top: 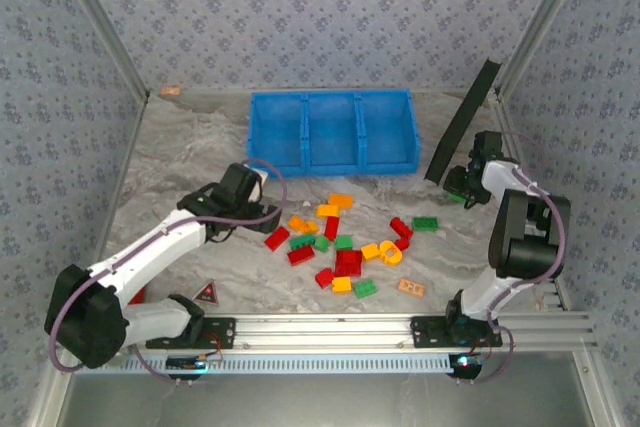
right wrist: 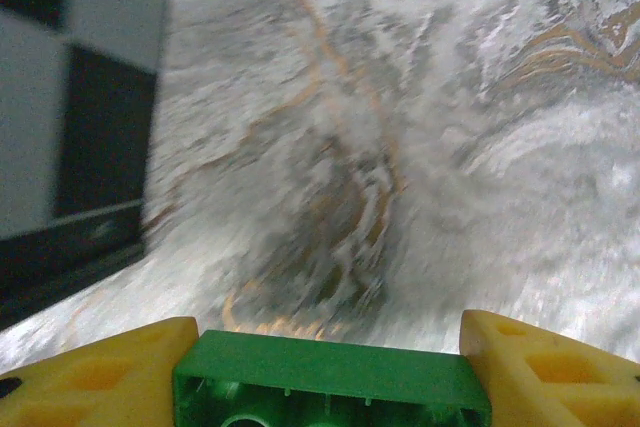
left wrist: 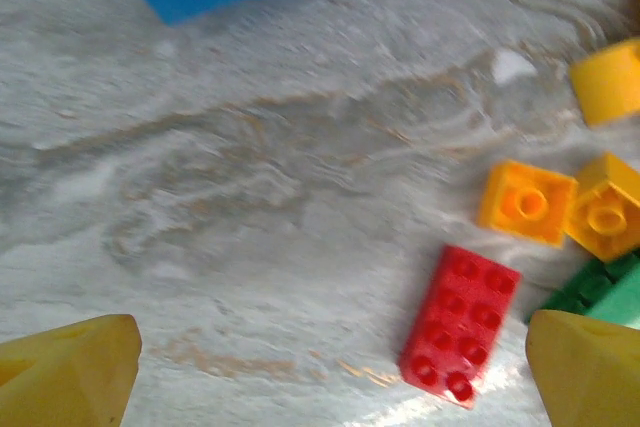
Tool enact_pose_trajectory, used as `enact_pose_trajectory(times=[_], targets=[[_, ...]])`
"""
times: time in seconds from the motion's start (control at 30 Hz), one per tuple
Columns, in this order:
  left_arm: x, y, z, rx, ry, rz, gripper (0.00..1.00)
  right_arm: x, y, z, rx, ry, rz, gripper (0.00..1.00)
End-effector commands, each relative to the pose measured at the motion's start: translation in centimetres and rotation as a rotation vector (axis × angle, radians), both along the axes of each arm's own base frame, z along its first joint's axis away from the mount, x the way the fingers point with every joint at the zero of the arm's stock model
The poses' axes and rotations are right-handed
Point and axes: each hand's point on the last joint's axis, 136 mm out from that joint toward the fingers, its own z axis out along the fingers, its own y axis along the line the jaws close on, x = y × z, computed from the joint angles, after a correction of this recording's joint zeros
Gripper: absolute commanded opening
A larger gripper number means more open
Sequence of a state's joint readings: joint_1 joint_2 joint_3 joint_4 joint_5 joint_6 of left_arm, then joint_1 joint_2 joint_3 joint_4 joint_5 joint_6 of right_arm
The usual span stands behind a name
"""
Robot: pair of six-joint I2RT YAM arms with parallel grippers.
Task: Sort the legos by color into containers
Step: Place the lego in the container.
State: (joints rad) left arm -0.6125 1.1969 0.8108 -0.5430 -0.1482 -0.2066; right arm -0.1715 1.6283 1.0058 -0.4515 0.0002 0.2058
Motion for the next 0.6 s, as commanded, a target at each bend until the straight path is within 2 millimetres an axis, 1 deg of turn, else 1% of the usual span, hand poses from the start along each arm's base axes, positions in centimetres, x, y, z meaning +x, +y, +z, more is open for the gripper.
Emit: enact_pose_trajectory(times=[0.0, 0.07, 0.1, 0.13, 0.3, 0.37, 0.4, 0.5, 0.57], targets=[[-1.2, -0.9, -1.6, 0.004, 0.053, -0.012, 0.98, -1.9, 2.5, 2.1, 0.022, 0.01, 0.025, 0.54], [-1.5, -1.2, -2.4, 0.015, 0.075, -0.018, 0.98, -2.3, 4.0, 3.5, 0.017, -0.006, 0.064, 0.55], [-1.5, -1.4, -2.6, 0.016, 0.085, -0.016, 0.97, -2.8, 4.7, 4.2, 0.017, 0.003, 0.089, 0.55], [-1.5, -1.5, -2.8, 0.017, 0.092, -0.013, 0.97, -2.8, 5.3, 4.8, 0.015, -0.002, 0.111, 0.55], [-1.7, -1.8, -4.2, 0.033, 0.163, 0.0, 0.97, -3.0, 9.0, 9.5, -0.041, -0.042, 0.256, 0.55], [-1.9, -2.1, -4.8, 0.038, 0.192, -0.001, 0.96, -3.1, 10.2, 10.6, -0.051, -0.054, 0.294, 0.55], [-1.9, -2.3, -5.1, 0.039, 0.201, -0.002, 0.96, -2.8, 10.8, 11.7, -0.054, -0.077, 0.31, 0.55], [-1.8, -3.0, -5.9, 0.04, 0.22, -0.005, 0.96, -2.7, 11.9, 13.0, -0.062, -0.099, 0.341, 0.55], [-1.8, -3.5, -6.2, 0.035, 0.233, -0.008, 0.95, -2.7, 12.2, 13.5, -0.062, -0.109, 0.35, 0.54]])
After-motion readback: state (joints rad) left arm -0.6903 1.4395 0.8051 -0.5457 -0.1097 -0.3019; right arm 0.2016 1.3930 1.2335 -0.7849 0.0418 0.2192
